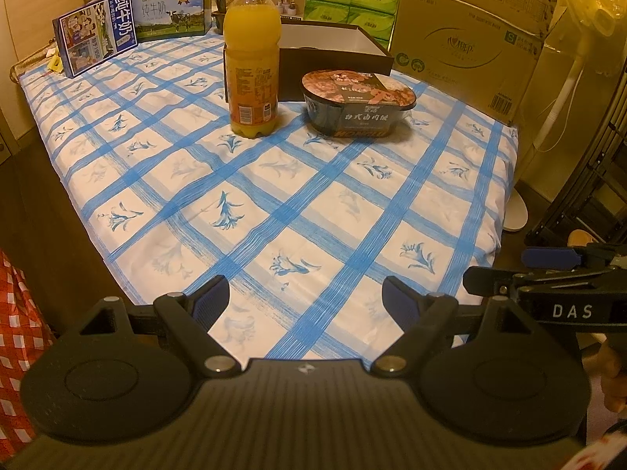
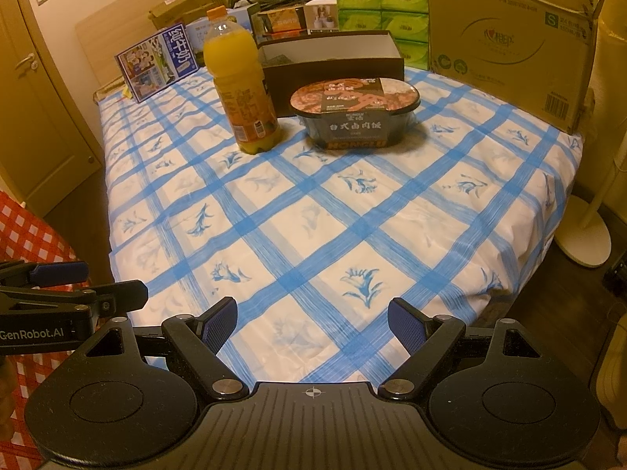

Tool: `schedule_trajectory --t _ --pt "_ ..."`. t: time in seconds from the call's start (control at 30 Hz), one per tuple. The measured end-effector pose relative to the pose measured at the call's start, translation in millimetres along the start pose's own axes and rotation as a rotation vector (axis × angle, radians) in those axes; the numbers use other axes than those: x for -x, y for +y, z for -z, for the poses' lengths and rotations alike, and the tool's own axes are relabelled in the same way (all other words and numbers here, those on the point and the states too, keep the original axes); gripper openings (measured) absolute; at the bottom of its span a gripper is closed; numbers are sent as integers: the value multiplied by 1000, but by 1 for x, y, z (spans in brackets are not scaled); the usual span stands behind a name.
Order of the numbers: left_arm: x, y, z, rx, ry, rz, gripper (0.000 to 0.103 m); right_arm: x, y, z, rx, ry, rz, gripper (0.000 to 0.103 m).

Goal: Organize soft objects

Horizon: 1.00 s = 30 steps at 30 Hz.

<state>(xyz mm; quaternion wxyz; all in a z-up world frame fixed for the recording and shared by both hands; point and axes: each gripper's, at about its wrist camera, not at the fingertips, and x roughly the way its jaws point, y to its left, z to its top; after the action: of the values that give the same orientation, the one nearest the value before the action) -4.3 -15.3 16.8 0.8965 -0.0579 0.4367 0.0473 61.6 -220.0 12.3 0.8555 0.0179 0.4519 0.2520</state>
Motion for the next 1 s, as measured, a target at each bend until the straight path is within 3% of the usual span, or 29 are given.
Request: schedule_trajectory --t 1.0 --pt "-1 -3 -4 4 0 8 84 0 0 -1 -1 0 -1 84"
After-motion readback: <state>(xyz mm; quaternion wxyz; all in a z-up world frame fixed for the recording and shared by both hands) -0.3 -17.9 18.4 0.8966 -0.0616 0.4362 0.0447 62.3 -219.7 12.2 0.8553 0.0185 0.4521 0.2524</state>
